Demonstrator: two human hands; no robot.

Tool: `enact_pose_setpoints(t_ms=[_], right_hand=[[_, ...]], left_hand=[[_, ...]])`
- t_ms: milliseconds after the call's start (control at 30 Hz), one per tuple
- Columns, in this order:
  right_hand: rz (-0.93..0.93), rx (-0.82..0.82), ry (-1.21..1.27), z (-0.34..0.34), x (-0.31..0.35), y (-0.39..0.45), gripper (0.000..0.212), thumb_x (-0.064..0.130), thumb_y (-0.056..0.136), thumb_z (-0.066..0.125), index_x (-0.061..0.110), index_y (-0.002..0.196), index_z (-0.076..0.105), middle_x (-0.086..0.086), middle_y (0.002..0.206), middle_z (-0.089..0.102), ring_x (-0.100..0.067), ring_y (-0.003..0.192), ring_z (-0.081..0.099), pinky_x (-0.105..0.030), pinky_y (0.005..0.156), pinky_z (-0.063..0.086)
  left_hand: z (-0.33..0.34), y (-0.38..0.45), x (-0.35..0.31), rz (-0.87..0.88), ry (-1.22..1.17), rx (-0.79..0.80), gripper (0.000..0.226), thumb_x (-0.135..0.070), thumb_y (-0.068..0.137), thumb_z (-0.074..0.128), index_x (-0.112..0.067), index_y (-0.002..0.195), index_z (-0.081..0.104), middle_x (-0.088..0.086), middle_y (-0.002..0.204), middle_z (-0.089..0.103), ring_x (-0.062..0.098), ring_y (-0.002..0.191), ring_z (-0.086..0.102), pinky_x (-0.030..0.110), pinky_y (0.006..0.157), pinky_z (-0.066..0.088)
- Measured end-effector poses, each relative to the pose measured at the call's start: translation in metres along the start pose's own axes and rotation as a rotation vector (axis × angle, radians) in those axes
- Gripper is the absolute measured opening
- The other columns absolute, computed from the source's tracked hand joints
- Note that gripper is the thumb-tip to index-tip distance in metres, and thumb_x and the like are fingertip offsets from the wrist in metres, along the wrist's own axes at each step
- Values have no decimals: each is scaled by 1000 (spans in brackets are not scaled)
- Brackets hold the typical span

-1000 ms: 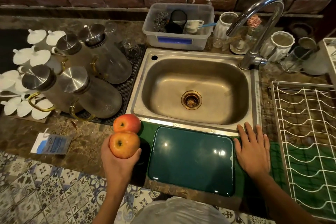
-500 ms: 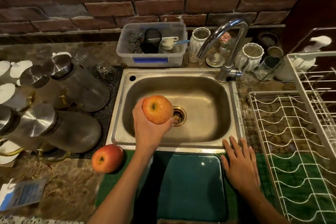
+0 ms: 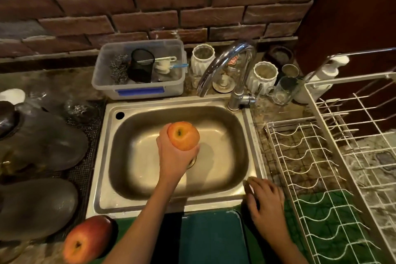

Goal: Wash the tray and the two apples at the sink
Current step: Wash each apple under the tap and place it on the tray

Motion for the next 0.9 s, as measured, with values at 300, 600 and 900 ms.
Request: enact_pose_setpoints(t_ms=[300, 600, 900], right_hand=[[416, -176, 610, -63, 46, 218, 56, 38, 106, 37, 10, 154, 33, -14, 156, 41, -30, 144, 37, -37, 114, 28], [539, -220, 607, -54, 23, 280, 56, 39, 108, 30, -5, 129, 59, -27, 132, 60, -40, 126, 53, -43, 104, 42], [709, -226, 719, -48, 6, 283, 57, 46, 104, 38, -2, 128, 58, -24, 130, 61, -39, 121, 58, -55, 102, 48]], left_hand=[[12, 19, 1, -71, 11, 31, 107, -35, 58, 96, -43, 140, 29, -11, 137, 35, 11, 121, 41, 18, 84, 38], [16, 22, -6, -45, -6, 18, 105, -34, 58, 96, -43, 139, 29, -8, 138, 37, 14, 123, 43, 30, 92, 45], [19, 21, -15, -26, -39, 20, 103, -38, 57, 95, -43, 138, 31, -9, 137, 38, 14, 121, 45, 24, 87, 46]])
Point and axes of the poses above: each hand's wrist, its own y-axis towards the middle knuckle, its own z-axis out of the palm, x = y × z, the point moved 6 cm from there along y, towards the middle knuckle
